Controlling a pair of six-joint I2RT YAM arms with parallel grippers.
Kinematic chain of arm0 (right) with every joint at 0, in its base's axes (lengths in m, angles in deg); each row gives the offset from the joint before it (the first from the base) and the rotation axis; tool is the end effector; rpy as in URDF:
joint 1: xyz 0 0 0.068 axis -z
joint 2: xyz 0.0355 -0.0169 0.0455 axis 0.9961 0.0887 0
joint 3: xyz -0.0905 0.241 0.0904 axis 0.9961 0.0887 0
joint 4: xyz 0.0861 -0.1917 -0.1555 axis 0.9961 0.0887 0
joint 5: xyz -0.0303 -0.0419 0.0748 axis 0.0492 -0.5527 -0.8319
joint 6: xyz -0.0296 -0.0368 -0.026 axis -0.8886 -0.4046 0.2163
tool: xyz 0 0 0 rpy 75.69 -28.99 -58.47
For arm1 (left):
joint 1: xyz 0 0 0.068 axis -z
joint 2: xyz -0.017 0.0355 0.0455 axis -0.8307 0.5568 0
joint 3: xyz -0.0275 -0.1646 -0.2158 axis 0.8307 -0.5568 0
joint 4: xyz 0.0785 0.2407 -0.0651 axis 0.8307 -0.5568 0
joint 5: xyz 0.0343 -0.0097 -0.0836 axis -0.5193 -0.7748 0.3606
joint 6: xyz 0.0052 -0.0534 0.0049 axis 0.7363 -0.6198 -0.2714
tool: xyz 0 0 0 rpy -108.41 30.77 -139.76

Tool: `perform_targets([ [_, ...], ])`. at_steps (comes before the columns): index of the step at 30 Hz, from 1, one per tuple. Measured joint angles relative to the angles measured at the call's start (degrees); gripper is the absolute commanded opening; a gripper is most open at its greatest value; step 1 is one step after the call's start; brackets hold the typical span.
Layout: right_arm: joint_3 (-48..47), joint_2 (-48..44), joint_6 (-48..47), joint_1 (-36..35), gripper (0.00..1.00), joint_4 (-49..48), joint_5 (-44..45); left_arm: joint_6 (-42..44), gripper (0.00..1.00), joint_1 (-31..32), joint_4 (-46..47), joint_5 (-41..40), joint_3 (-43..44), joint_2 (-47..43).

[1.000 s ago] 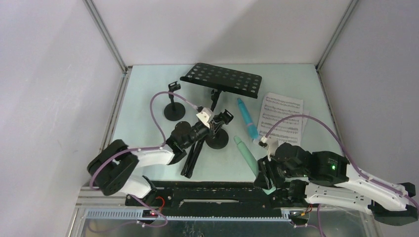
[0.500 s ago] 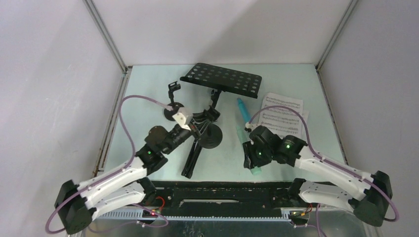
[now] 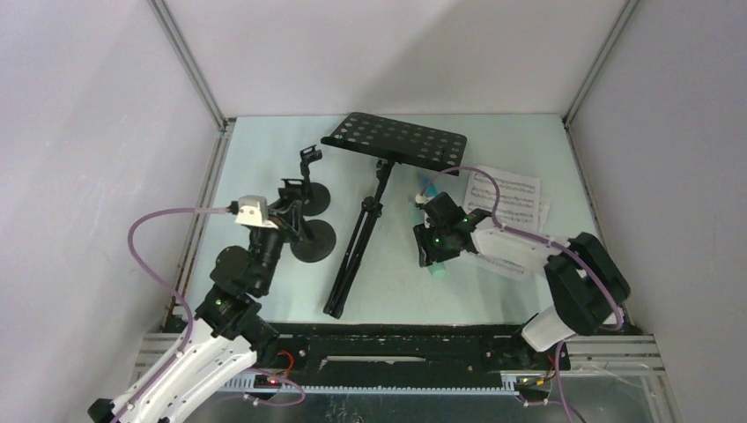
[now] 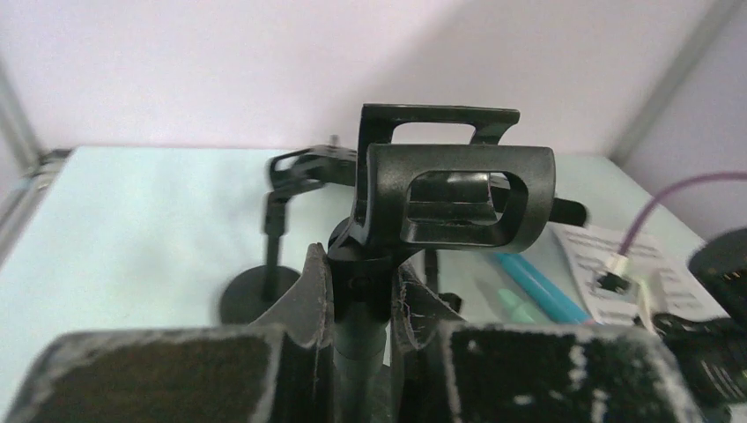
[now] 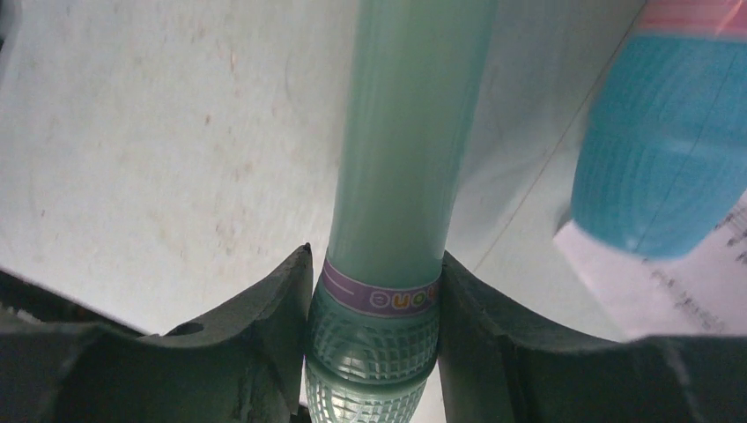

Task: Pack up the instrument practice props

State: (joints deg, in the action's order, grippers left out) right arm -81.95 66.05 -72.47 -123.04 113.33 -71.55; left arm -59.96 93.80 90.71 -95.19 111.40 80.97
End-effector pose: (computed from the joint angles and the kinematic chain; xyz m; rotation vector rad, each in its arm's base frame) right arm 0.2217 0.1775 0.1836 -0.5571 2.6848 0.3855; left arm 0.1123 -0.0696 0.3156 0.0691 1.4171 -0.3593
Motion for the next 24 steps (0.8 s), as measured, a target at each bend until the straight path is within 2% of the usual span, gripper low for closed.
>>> perform_targets([
  [2, -1.86, 2.95, -0.87, 0.46, 0.02, -0.94, 1.22, -0.66, 0.00, -1.86, -1.27, -3.19, 0.00, -0.79],
  [7, -6.23, 8.09, -2.99, 2.43, 0.31, -3.06, 3.82, -1.81, 0.00, -4.24, -2.91, -9.14, -0.52, -0.52],
  [12, -8.63, 12.31, -4.63, 3.52, 0.48, -4.07, 5.33, -3.19, 0.00, -5.22, -2.89, -14.51, -2.19, 0.48],
  [21, -11.10, 15.47, -6.58, 3.61, 0.79, -4.59, 7.08, -4.44, 0.00, -7.76, 3.28, -18.27, -7.63, 4.50],
  [24, -11.10, 15.39, -6.91, 3.61, 0.84, -4.35, 7.52, -4.52, 0.00, -8.22, 7.82, -18.38, -9.29, 6.56],
])
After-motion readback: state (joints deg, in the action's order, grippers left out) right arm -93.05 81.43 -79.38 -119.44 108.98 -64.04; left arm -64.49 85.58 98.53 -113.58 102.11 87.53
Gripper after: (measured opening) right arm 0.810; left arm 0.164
